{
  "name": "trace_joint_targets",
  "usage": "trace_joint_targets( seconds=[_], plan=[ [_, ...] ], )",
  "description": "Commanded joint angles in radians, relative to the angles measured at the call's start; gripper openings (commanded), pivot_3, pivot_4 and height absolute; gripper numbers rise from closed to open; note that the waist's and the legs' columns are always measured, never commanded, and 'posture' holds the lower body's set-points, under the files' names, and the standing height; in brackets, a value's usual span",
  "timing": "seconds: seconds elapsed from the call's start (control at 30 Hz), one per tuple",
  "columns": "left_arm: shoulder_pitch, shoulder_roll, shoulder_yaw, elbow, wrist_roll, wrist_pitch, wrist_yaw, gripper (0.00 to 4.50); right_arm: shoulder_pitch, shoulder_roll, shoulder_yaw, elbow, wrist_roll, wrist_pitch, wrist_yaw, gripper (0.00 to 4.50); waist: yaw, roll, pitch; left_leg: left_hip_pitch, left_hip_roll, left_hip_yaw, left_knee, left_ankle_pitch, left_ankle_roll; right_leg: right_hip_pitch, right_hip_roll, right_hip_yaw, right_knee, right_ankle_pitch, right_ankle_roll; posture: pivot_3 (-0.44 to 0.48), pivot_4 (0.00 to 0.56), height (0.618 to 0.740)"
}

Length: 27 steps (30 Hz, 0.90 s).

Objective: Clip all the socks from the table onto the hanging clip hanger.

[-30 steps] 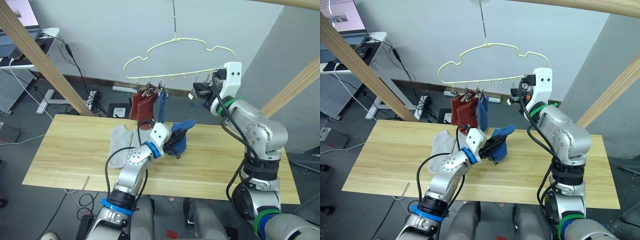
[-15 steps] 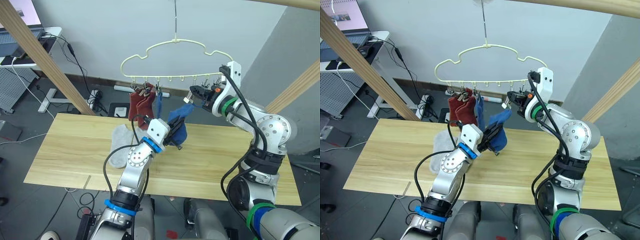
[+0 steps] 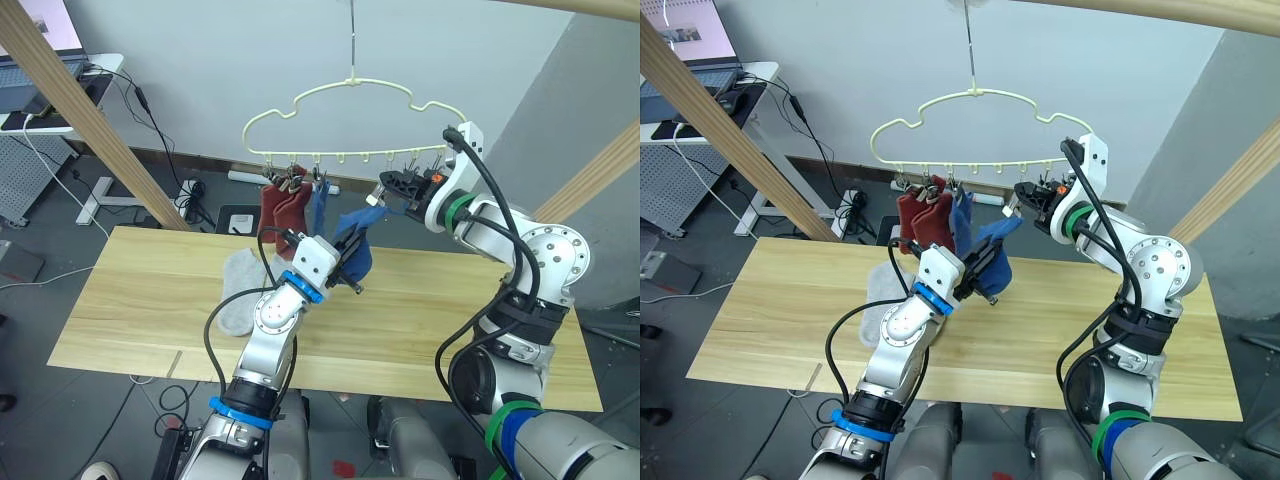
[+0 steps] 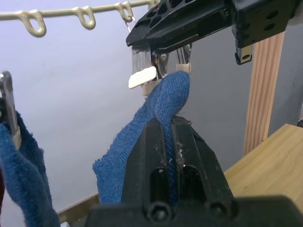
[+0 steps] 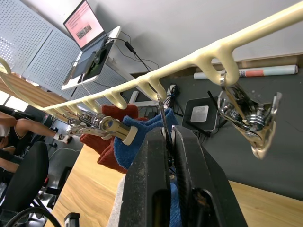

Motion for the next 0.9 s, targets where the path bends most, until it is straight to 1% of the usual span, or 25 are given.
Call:
trace_joint_targets(
  seconds=[0.03, 0.23, 0.37, 0.57, 0.73, 0.83, 0.9],
  plan=[
    [0.019, 0.000, -0.013, -0.050, 0.017, -0.041, 0.017, 0.03, 0.041, -0.021, -0.034, 0.057, -0.042, 0.036, -0.060, 0.00, 0.000, 0.000, 0.000, 0.000, 0.000, 0.000, 0.000, 0.000, 0.000, 0.000, 0.000, 0.000, 0.000, 0.000, 0.000, 0.133, 0.321, 0.740],
    [0.012, -0.003, -0.015, -0.046, 0.043, -0.079, 0.047, 0.03, 0.032, 0.002, -0.063, 0.054, -0.026, 0.066, -0.078, 0.00, 0.001, 0.000, 0.000, 0.000, 0.000, 0.000, 0.000, 0.000, 0.000, 0.000, 0.000, 0.000, 0.000, 0.000, 0.000, 0.133, 0.322, 0.740],
    [-0.008, -0.004, -0.015, -0.020, 0.060, -0.103, 0.065, 0.03, 0.022, 0.038, -0.104, 0.035, -0.017, 0.116, -0.097, 0.00, 0.001, 0.000, 0.000, 0.000, 0.000, 0.000, 0.000, 0.000, 0.000, 0.000, 0.000, 0.000, 0.000, 0.000, 0.000, 0.132, 0.321, 0.740],
    [-0.019, -0.005, -0.019, -0.005, 0.066, -0.117, 0.073, 0.03, 0.014, 0.064, -0.128, 0.020, -0.022, 0.148, -0.104, 0.00, 0.001, 0.000, 0.000, 0.000, 0.000, 0.000, -0.001, 0.000, 0.000, 0.000, 0.000, 0.000, -0.001, 0.000, 0.000, 0.130, 0.316, 0.740],
    [-0.021, -0.008, -0.025, -0.002, 0.062, -0.121, 0.067, 0.03, 0.017, 0.071, -0.121, 0.002, -0.020, 0.166, -0.094, 0.00, 0.001, 0.000, 0.000, 0.000, 0.000, 0.000, -0.001, 0.000, 0.000, 0.000, 0.000, 0.000, -0.002, 0.000, 0.000, 0.127, 0.310, 0.740],
    [-0.022, -0.010, -0.030, -0.003, 0.062, -0.120, 0.066, 0.00, 0.022, 0.073, -0.120, -0.009, -0.017, 0.172, -0.088, 0.89, 0.001, 0.000, 0.000, 0.000, 0.000, 0.000, -0.001, 0.000, 0.000, 0.000, 0.000, 0.000, -0.002, 0.000, 0.000, 0.126, 0.307, 0.740],
    [-0.020, -0.010, -0.034, -0.006, 0.058, -0.117, 0.063, 0.00, 0.022, 0.078, -0.126, -0.017, -0.009, 0.177, -0.082, 1.69, 0.000, 0.000, 0.000, -0.001, 0.000, 0.000, -0.002, 0.000, 0.000, 0.000, 0.000, 0.000, -0.002, 0.000, 0.000, 0.125, 0.303, 0.740]
  ],
)
